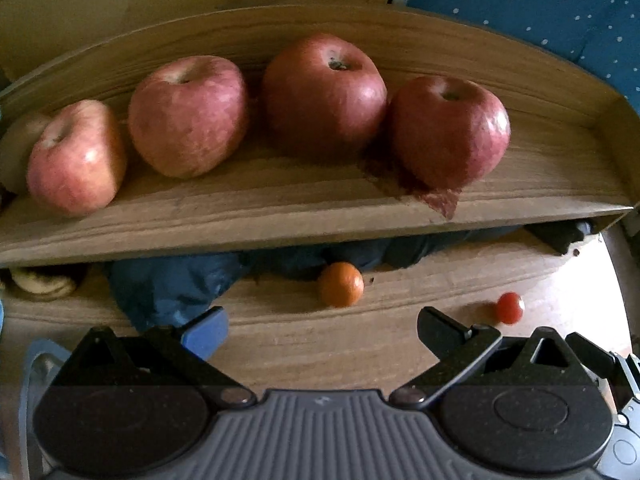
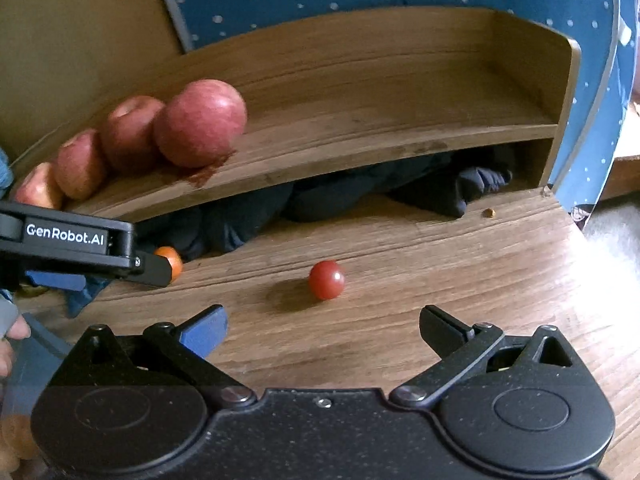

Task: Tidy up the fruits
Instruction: 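Grasp the small orange fruit with left gripper while right grasps the red cherry tomato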

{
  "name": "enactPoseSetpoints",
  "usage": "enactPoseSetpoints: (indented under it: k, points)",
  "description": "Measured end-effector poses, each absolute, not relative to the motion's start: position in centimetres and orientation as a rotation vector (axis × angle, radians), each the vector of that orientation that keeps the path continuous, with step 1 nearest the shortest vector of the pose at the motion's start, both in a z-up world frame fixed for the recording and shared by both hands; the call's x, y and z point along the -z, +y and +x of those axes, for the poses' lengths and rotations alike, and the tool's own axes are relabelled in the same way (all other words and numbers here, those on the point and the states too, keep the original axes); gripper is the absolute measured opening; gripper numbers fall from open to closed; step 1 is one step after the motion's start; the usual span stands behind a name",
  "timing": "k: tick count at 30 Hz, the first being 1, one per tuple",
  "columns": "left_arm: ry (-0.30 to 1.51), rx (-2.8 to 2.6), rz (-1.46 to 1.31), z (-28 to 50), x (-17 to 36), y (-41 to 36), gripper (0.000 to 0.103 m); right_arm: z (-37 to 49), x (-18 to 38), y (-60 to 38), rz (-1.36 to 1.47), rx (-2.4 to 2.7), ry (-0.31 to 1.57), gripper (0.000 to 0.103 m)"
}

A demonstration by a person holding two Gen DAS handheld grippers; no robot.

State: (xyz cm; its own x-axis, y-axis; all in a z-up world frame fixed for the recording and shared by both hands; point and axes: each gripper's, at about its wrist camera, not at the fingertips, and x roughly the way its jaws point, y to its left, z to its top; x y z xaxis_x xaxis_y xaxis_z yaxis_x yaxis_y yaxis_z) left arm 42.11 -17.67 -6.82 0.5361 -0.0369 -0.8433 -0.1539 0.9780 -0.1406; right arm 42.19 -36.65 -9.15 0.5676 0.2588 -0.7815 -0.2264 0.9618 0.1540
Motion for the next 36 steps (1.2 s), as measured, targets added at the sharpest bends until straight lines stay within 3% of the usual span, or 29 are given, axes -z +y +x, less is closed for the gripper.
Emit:
enactPoseSetpoints:
  k: [11, 18, 24, 36]
  points:
    - [1.039, -0.059, -0.2, 44.7, 8.2, -18.4, 0.102, 44.1, 10.0, -36.1, 0.04, -0.324, 0.916, 0.084]
    - [1.061, -0.079, -0.184, 45.2, 8.3, -19.7, 0.102, 44.5, 10.3, -35.5, 0.023, -0.322, 0.908, 0.06]
    - [1.047, -0.078, -0.171, 45.4, 8.2, -20.2, 0.09, 44.7, 10.4, -35.4, 0.022, -0.306, 0.907, 0.046]
    - [1.087, -0.102, -0.177, 45.5, 8.1, -20.9, 0.071, 44.6, 10.4, -35.3, 0.024, -0.305, 0.907, 0.036]
